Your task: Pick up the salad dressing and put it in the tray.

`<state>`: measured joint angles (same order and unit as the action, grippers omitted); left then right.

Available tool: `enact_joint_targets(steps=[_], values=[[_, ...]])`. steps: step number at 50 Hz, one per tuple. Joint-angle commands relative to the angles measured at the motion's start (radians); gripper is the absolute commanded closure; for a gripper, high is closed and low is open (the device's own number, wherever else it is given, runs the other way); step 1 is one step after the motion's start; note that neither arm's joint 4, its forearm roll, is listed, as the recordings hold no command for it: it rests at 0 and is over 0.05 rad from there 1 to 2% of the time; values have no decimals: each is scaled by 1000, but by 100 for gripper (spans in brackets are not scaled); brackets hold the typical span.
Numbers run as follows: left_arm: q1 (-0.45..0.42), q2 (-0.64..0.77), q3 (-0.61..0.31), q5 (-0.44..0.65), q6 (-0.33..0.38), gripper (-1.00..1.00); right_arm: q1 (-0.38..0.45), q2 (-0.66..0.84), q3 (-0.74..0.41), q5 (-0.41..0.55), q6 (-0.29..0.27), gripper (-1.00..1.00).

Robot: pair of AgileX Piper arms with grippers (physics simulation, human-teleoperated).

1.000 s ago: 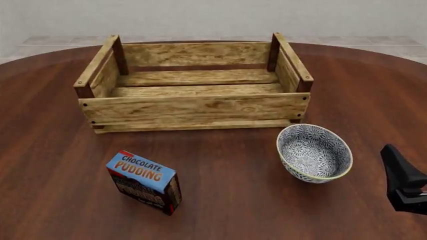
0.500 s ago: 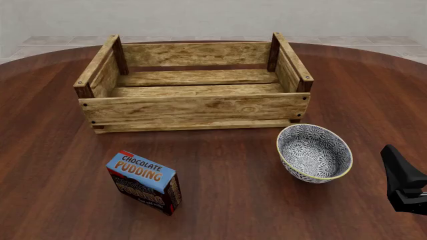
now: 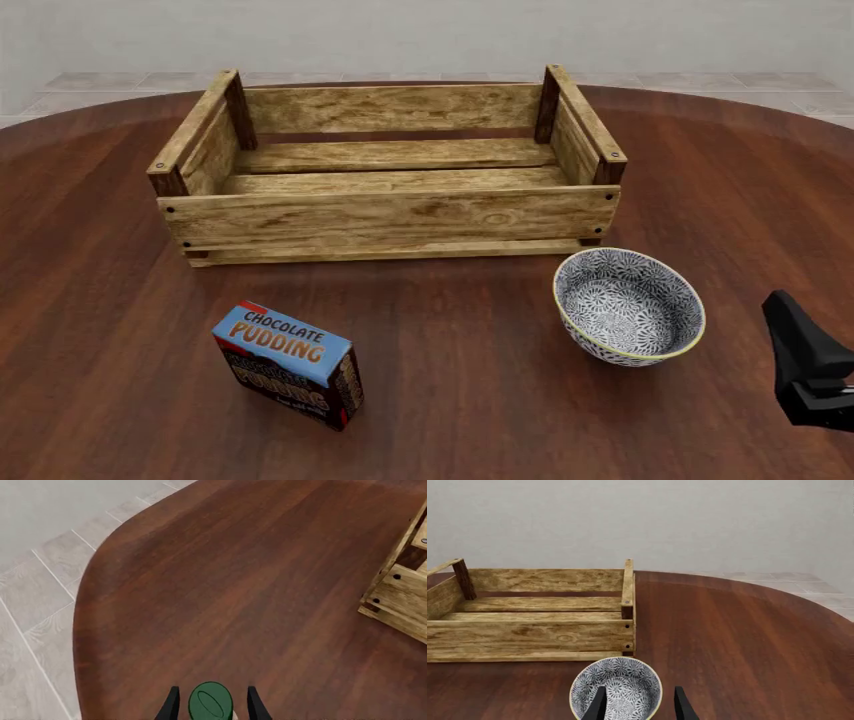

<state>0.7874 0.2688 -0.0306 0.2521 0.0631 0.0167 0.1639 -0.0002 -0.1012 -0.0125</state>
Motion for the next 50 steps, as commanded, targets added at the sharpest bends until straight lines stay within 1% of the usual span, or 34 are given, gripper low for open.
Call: enact_joint_targets(steps=[1, 16, 17, 18, 22, 26, 28, 30, 31, 34, 35, 37, 38, 43, 50], values=[[0, 40, 25, -43, -10, -100, -2, -15, 0, 12, 1, -100], [-3, 86, 30, -63, -26, -100, -6, -22, 0, 19, 6, -100], [1, 106, 30, -77, -24, 100, -6, -22, 0, 19, 6, -100], [5, 117, 30, -88, -21, 100, -7, -22, 0, 19, 6, -100], [-2, 94, 30, -74, -22, 100, -8, -21, 0, 17, 6, -100], [-26, 20, 28, -16, -28, 100, -10, -27, 0, 22, 7, -100], [-28, 8, 27, -5, -29, 100, -11, -27, 0, 23, 7, -100], [-40, -18, 18, 22, -41, 100, -12, -24, 0, 20, 7, -100], [-61, -72, -3, 76, -61, 100, -12, -21, 0, 17, 7, -100], [-76, -107, -17, 117, -71, 100, -13, -18, 0, 13, 8, -100], [-89, -142, -30, 151, -69, 100, -13, -18, 0, 14, 8, -100], [-101, -169, -46, 180, -75, 100, -14, -13, 0, 8, 9, -100], [-99, -165, -50, 177, -74, 100, -14, -12, 0, 7, 9, -100], [-133, -212, -88, 232, -64, 100, -17, -14, 0, 9, 12, -100], [-164, -236, -116, 260, -50, 100, -17, -17, 0, 9, 13, -100]])
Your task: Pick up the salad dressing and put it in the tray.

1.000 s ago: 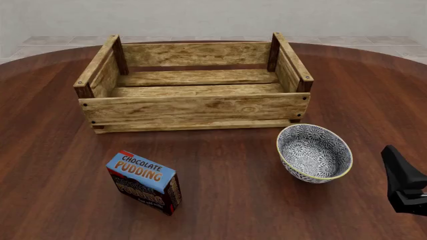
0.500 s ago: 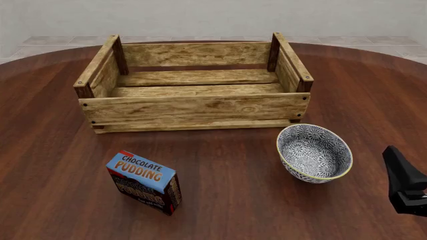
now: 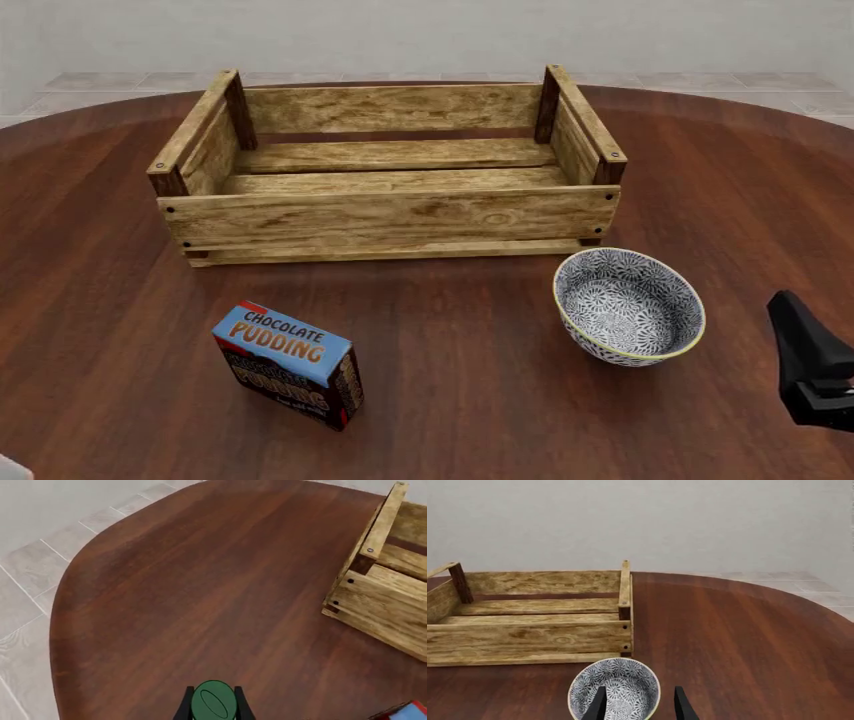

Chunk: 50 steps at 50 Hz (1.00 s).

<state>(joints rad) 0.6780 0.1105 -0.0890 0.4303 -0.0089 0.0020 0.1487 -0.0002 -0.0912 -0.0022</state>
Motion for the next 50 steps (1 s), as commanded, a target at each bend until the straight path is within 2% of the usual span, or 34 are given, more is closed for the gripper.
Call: enact_joint_targets(steps=[1, 22, 37, 50], values=[[-59, -78, -63, 84, 25, 100, -2, 0, 0, -2, 3, -100], [-172, -56, -165, 80, 50, 100, -14, -8, 0, 3, 12, -100], [-265, 27, -253, 20, 72, 100, -19, 1, 0, -7, 23, -100], [-325, 123, -332, -43, 125, 100, -18, -2, 0, -5, 20, -100]])
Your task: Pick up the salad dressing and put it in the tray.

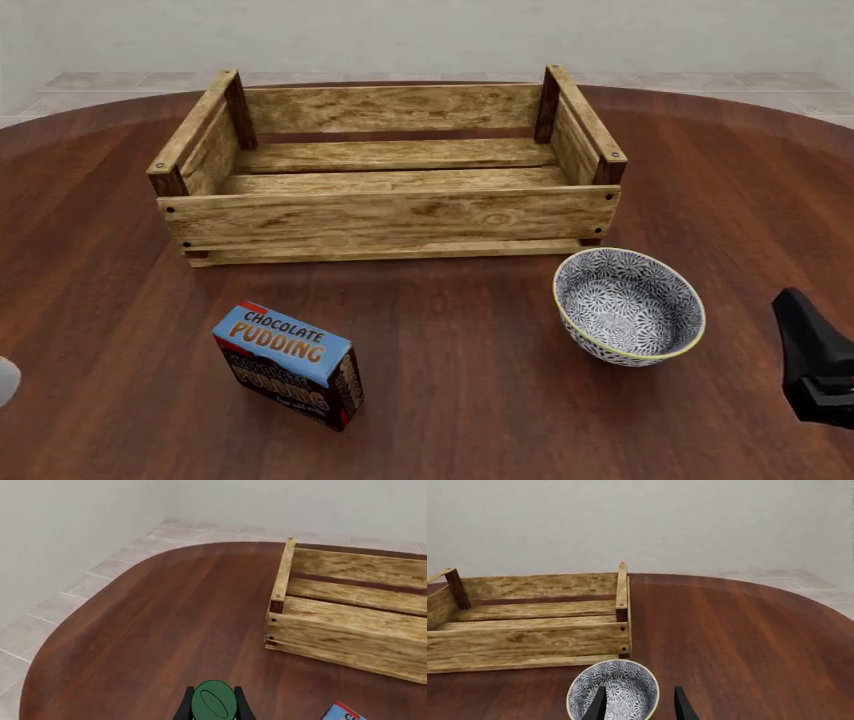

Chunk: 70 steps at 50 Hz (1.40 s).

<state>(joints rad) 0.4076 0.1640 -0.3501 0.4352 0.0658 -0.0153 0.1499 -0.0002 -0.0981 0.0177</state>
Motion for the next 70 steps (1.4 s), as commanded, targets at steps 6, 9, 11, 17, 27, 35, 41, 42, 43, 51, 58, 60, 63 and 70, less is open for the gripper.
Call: enact_joint_targets(steps=[6, 9, 11, 17, 27, 35, 41, 42, 43, 51, 58, 60, 63, 70], values=[[-87, 127, -101, -96, 80, 100, -1, -15, 0, 11, -1, -100], [-111, 160, -116, -114, 86, 100, -2, -22, 0, 18, 0, -100], [-121, 167, -122, -121, 97, 100, -4, -22, 0, 19, 2, -100], [-180, 227, -154, -145, 112, 100, -7, -20, 0, 16, 3, -100], [-261, 327, -207, -189, 139, 100, -7, -15, 0, 11, 5, -100], [-320, 396, -285, -186, 138, 100, -10, -21, 0, 16, 6, -100], [-363, 437, -341, -182, 139, 100, -10, -19, 0, 15, 7, -100], [-372, 452, -356, -183, 138, 100, -9, -18, 0, 14, 7, -100], [-382, 460, -369, -181, 137, 100, -10, -21, 0, 16, 7, -100], [-426, 519, -409, -191, 137, 100, -16, -25, 0, 19, 12, -100], [-469, 581, -479, -195, 145, 100, -14, -29, 0, 20, 9, -100], [-481, 590, -494, -195, 149, 100, -14, -31, 0, 22, 9, -100], [-499, 620, -527, -198, 160, 100, -16, -36, 0, 26, 8, -100], [-532, 680, -599, -200, 171, 100, -17, -40, 0, 30, 6, -100]])
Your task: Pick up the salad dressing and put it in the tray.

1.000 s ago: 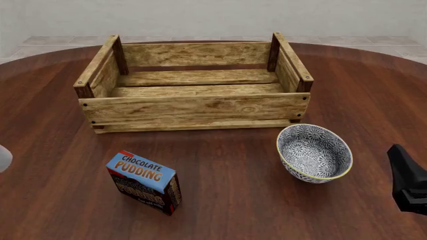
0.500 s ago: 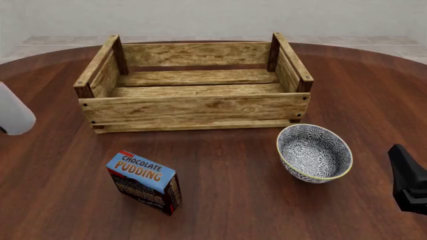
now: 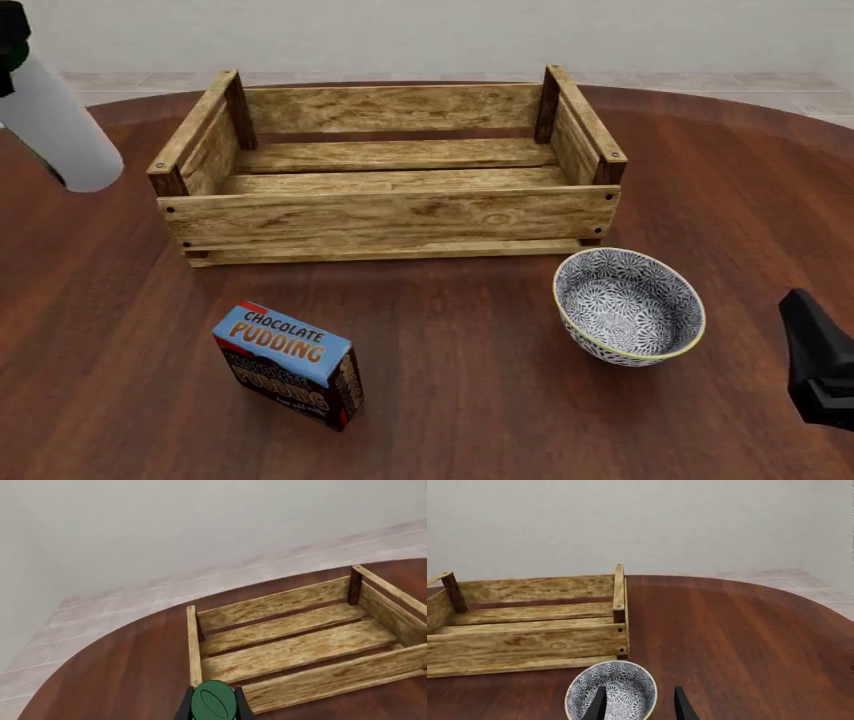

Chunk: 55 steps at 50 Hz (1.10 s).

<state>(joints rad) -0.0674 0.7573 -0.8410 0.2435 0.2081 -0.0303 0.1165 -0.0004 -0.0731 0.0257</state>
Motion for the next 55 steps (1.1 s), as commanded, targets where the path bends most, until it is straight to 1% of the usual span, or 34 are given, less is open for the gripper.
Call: enact_joint_targets(steps=[1, 10, 15, 17, 23, 33, 39, 43, 49, 51, 55], values=[[-64, 108, -121, -13, 29, 100, -1, -7, 0, 5, -3, -100], [-87, 223, -176, -38, 17, 100, 3, -8, 0, 6, -4, -100], [-97, 257, -211, -41, 7, 100, 3, 0, 0, -1, -1, -100], [-105, 261, -220, -47, 19, 100, 5, 0, 0, -1, -2, -100], [-119, 298, -259, -53, 23, 100, 6, 13, 0, -13, -1, -100], [-140, 410, -333, -83, 17, 100, 5, 5, 0, -6, 2, -100], [-165, 486, -372, -111, 35, 100, 3, -8, 0, 4, 7, -100], [-170, 533, -410, -116, 25, 100, 2, -6, 0, 2, 9, -100], [-182, 596, -427, -139, 31, 100, 1, -9, 0, 4, 14, -100], [-183, 624, -443, -138, 18, 100, 1, -6, 0, 2, 17, -100], [-183, 663, -469, -146, 15, 100, 3, -1, 0, -2, 17, -100]])
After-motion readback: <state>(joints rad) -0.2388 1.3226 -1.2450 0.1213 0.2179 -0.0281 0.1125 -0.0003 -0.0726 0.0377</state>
